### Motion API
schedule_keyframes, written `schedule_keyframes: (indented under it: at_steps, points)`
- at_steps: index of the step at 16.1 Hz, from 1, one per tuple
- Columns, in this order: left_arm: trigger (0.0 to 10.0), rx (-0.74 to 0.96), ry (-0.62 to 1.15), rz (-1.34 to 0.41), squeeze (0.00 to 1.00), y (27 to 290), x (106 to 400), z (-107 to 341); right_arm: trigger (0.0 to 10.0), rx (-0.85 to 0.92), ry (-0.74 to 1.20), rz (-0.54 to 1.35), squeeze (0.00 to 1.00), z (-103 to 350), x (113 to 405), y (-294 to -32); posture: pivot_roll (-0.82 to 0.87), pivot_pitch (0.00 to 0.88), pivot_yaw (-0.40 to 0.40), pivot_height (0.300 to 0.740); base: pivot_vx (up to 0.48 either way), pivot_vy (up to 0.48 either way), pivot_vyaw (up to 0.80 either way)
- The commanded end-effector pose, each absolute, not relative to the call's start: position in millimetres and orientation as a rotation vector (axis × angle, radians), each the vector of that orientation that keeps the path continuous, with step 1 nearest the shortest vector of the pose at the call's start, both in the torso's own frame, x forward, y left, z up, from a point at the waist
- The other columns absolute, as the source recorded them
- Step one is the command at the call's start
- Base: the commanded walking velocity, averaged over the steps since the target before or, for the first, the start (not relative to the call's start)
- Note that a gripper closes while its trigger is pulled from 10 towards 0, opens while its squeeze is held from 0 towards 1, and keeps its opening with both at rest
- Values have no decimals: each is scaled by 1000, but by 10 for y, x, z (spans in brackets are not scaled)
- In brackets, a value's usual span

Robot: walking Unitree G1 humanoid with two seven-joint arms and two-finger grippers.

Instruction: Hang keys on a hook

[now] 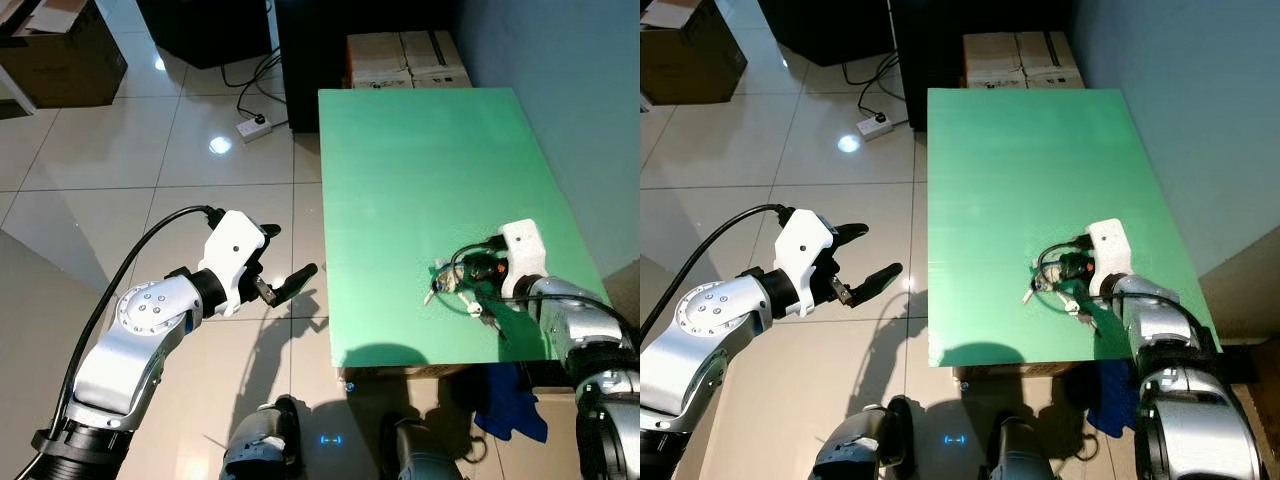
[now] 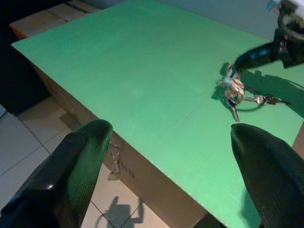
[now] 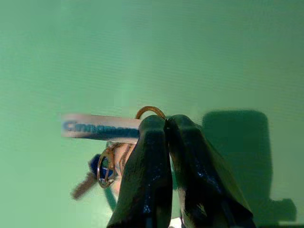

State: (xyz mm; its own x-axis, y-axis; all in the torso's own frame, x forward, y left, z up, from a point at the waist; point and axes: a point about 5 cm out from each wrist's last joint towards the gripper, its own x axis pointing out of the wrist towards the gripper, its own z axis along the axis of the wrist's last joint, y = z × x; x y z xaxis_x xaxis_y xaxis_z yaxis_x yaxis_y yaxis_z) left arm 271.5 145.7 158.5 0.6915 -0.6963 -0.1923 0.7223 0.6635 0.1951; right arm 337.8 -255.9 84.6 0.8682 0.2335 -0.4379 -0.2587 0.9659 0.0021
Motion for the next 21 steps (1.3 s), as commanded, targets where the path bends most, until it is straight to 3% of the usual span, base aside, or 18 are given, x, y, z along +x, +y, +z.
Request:
schedule_keyframes:
  at_steps: [1, 4, 17, 18, 20, 21]
  points:
    - [10000, 282, 110, -807, 0, 1475, 2694, 1571, 0, -44, 403, 227, 0, 966, 3413, -2657, 24, 190, 57, 740, 0, 0, 0]
    - [10000, 283, 107, -807, 0, 1478, 2702, 1570, 0, -36, 340, 217, 0, 1240, 3534, -2754, 22, 185, 51, 740, 0, 0, 0]
    - [10000, 291, 118, -806, 0, 1518, 2689, 1552, 0, -69, 379, 228, 0, 1161, 3521, -2749, 31, 192, 47, 740, 0, 0, 0]
    - [10000, 291, 117, -807, 0, 1517, 2689, 1555, 10000, -112, 393, 192, 0, 1135, 3504, -2787, 31, 193, 47, 740, 0, 0, 0]
    - [10000, 289, 117, -811, 0, 1516, 2687, 1557, 10000, -159, 414, 171, 0, 1089, 3467, -2832, 31, 193, 47, 740, 0, 0, 0]
    - [10000, 288, 117, -813, 0, 1514, 2688, 1559, 10000, -166, 427, 171, 773, 1053, 3438, -2850, 28, 196, 48, 740, 0, 0, 0]
